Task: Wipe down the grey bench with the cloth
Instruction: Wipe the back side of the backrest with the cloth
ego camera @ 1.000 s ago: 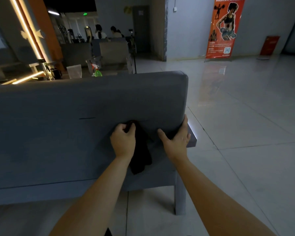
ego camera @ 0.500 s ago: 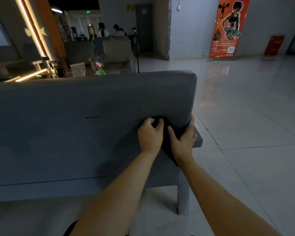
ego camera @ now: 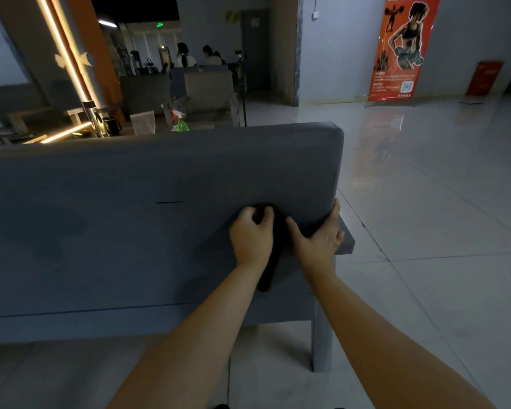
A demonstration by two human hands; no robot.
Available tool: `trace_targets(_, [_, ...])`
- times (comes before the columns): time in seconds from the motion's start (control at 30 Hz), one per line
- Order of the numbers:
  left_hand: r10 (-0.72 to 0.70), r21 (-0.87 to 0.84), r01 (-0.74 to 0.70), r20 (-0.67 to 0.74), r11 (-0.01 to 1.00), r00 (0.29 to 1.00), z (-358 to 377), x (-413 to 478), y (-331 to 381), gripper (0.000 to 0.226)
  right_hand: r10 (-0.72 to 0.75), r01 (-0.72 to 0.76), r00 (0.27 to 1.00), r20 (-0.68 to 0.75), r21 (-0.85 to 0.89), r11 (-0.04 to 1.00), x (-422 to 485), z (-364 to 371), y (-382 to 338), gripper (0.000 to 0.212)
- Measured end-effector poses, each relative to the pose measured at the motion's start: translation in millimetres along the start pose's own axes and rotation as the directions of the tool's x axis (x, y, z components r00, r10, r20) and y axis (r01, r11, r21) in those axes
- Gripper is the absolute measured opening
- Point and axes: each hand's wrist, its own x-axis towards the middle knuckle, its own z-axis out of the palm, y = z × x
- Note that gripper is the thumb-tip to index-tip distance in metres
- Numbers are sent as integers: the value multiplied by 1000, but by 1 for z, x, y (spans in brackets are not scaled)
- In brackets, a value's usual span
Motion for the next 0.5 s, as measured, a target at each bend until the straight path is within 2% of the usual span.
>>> trace_targets(0.13, [36,20,-37,62,999,997,22,1,19,30,-16,15,1000,3,55,998,3,-2,3,81])
trace_targets(0.5, [-124,-21,122,-131,992,984,-31,23,-36,36,39,-43,994,98,40,998,5,-9,10,91])
